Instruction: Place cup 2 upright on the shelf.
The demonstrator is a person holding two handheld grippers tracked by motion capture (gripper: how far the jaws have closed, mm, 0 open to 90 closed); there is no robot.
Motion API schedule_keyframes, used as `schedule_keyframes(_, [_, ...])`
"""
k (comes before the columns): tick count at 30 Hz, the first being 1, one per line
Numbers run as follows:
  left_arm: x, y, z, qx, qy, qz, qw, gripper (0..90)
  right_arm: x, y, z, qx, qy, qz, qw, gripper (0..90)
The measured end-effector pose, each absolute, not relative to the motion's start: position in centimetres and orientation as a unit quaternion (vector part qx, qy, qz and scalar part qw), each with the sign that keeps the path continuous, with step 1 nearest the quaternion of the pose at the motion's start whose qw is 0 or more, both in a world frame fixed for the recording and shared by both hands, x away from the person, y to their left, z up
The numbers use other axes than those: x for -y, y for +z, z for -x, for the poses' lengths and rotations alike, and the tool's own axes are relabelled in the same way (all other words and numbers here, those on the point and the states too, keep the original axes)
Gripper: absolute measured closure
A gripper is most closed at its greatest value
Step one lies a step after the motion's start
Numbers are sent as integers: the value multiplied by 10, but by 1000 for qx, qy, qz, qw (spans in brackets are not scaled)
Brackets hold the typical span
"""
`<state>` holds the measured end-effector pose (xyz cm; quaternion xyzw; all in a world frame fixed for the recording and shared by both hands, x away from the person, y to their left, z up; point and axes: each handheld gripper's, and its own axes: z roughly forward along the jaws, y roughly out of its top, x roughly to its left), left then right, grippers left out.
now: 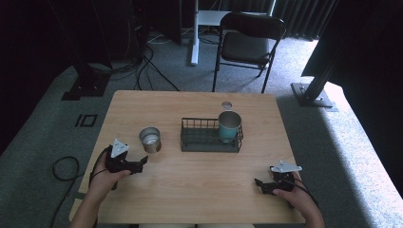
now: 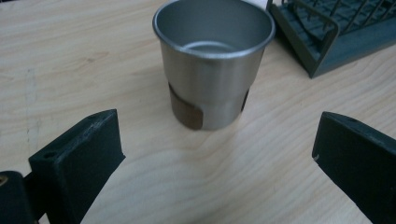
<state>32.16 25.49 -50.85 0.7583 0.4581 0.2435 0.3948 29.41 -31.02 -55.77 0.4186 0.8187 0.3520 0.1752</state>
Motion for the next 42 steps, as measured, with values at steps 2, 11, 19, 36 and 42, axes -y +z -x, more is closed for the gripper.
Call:
schedule_keyframes(2, [-253, -507, -325, -457, 246, -756, 400, 22, 310, -558, -294, -819, 352, -419, 175, 110])
schedule_keyframes(11, [-247, -506, -340, -454, 247, -753, 407, 22, 310, -558, -294, -819, 352, -419, 175, 110])
schedule_keyframes(19, [-243, -504, -354, -459, 249, -742, 420, 22, 310, -558, -294, -819, 352, -419, 175, 111])
schedule_keyframes(36, [-227, -508, -373, -441, 254, -750, 422, 22, 310, -558, -294, -819, 352, -419, 175, 111])
schedule_keyframes(42, [-223, -510, -378, -438, 256, -752, 420, 22, 310, -558, -294, -819, 352, -419, 175, 111])
